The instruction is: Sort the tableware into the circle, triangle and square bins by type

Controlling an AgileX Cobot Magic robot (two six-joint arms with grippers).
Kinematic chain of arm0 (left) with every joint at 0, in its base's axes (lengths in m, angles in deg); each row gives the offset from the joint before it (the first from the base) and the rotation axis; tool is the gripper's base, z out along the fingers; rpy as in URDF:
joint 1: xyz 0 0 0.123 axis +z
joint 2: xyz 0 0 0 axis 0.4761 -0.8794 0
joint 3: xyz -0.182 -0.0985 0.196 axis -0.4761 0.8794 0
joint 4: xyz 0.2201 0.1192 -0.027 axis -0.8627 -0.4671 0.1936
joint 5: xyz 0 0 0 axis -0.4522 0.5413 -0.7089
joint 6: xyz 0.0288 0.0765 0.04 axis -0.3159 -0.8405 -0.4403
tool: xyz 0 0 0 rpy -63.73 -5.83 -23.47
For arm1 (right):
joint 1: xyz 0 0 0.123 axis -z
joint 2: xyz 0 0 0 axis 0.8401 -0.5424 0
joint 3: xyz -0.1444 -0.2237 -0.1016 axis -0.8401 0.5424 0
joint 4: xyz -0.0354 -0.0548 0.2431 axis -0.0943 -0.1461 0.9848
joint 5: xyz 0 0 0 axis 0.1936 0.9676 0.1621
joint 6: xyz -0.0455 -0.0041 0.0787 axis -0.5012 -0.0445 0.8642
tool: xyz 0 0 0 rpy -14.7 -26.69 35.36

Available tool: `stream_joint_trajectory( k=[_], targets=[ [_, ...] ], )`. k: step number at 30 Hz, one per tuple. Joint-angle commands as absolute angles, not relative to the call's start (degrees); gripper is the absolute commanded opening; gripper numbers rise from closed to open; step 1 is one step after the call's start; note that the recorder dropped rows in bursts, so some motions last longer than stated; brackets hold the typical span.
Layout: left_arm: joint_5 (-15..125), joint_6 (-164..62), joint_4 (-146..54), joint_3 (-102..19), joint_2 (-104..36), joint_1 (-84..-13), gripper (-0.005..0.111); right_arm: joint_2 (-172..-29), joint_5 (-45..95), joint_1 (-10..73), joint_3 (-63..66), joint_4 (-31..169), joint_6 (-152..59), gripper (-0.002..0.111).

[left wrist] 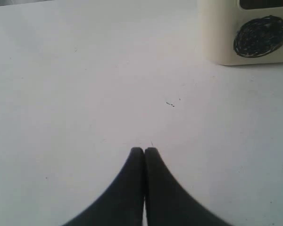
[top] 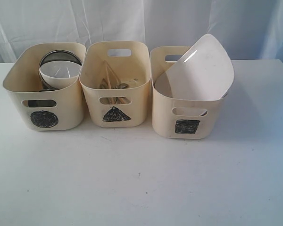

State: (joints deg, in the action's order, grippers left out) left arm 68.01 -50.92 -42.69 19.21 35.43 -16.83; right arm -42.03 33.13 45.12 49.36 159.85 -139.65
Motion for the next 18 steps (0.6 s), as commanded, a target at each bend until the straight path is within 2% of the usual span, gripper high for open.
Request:
stream_joint_trajectory(
  k=[1,8,18],
  targets=[
    [67.86,-50.77,-42.06,19.49,35.65,-17.17,0.0,-38.46,25.21,45.13,53.36,159.91,-139.28,0.0],
    [67.86,-50.77,-42.06,19.49,35.65,-17.17,0.0,-37.18,18.47,45.13,56.36,159.91,-139.17,0.0],
    [67.86,-50.77,-42.06,19.49,35.65,-17.17,0.0,-37.18,19.34,45.13,63.83,160.24,-137.64,0.0]
  ],
)
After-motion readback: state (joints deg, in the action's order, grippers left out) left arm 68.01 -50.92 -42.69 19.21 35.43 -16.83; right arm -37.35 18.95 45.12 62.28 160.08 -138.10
